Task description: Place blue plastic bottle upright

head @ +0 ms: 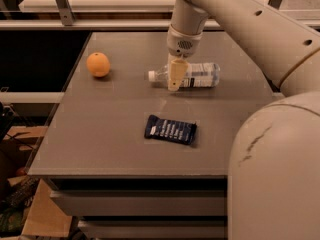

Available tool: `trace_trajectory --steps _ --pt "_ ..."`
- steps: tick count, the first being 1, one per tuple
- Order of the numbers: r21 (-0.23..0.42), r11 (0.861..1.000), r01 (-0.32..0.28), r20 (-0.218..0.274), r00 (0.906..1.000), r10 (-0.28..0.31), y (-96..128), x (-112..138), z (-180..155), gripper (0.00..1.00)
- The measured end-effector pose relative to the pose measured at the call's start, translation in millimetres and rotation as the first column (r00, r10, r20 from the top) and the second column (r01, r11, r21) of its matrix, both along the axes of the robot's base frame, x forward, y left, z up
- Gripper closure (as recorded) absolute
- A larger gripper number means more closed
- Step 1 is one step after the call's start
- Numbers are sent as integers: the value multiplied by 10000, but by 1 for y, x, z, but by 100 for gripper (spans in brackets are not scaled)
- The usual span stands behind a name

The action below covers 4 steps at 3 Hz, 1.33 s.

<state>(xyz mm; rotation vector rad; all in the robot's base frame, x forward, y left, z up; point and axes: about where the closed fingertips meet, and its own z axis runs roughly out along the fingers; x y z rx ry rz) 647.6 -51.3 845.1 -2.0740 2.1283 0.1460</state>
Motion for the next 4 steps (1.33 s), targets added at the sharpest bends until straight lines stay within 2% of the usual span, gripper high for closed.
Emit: trace_trajectory --steps 1,2,3,4 --pt "161 9998 -149 4 9999 149 -1 -2 3 64" --pt "603 9980 -179 149 9997 171 -4 -1 18 88" --pt "1491 9887 -135 302 9995 91 -7 0 41 100" --pt "3031 9528 -167 418 9991 42 -9 1 73 100"
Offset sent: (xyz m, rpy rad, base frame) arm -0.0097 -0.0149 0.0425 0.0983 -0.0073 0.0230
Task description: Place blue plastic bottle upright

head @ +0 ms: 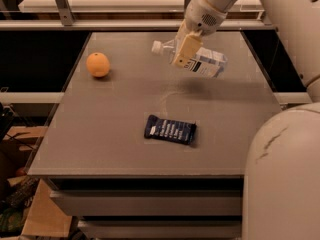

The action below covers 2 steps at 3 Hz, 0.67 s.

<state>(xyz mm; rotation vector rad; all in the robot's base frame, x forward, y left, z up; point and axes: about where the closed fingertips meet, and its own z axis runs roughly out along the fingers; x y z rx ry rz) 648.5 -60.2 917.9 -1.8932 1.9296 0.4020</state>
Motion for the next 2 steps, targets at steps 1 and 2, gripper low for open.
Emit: trace_trajectory --steps 1,2 --pt "1358 9902 318 111 9994 -336 -5 -2 27 100" --pt "2137 9730 871 193 9954 -934 -15 -8 49 100"
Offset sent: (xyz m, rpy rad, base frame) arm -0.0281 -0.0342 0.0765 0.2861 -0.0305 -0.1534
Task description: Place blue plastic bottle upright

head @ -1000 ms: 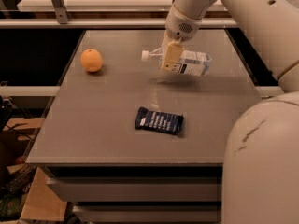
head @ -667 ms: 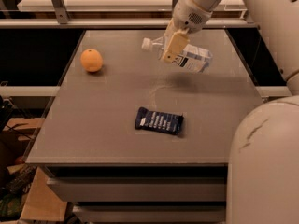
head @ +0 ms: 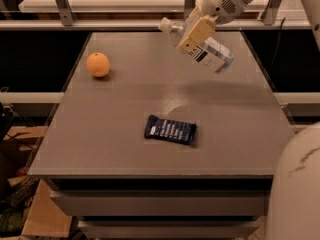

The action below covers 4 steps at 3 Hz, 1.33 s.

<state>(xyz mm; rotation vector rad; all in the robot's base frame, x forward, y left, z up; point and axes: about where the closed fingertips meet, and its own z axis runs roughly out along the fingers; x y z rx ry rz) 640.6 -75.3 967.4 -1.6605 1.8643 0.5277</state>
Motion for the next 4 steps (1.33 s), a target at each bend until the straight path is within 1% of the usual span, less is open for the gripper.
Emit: trace_trajectory --steps 1,2,3,4 --pt "599 9971 471 -65 9989 -468 -10 -11 10 100" --pt "1678 9811 964 -104 9953 -960 -26 -24 14 100" --pt "1679 9811 963 -106 9953 -959 -26 -23 13 100" --pt "2076 9715 1141 180 9926 -1204 -27 -23 11 100"
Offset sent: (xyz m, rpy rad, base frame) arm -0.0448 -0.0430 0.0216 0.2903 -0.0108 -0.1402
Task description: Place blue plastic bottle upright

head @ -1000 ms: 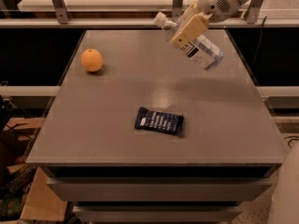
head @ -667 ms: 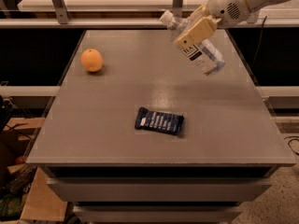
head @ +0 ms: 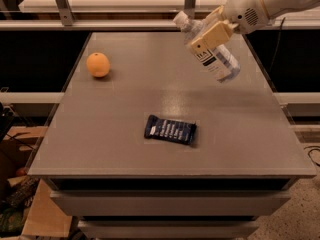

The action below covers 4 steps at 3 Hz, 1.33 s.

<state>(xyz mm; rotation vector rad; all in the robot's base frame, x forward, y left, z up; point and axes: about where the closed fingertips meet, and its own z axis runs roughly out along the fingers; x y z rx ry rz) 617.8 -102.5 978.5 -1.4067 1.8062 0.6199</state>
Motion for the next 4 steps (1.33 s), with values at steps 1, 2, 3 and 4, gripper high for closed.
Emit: trace_trajectory --steps 1,2,3,4 --pt "770 9961 425 760 9959 -484 -3 -4 1 100" --pt "1693 9833 666 1460 9850 -919 -8 -7 2 100" --pt "2696 9602 728 1963 9720 -1288 -16 -9 4 100" --pt "3625 9301 587 2265 9625 -1490 -23 -9 5 100"
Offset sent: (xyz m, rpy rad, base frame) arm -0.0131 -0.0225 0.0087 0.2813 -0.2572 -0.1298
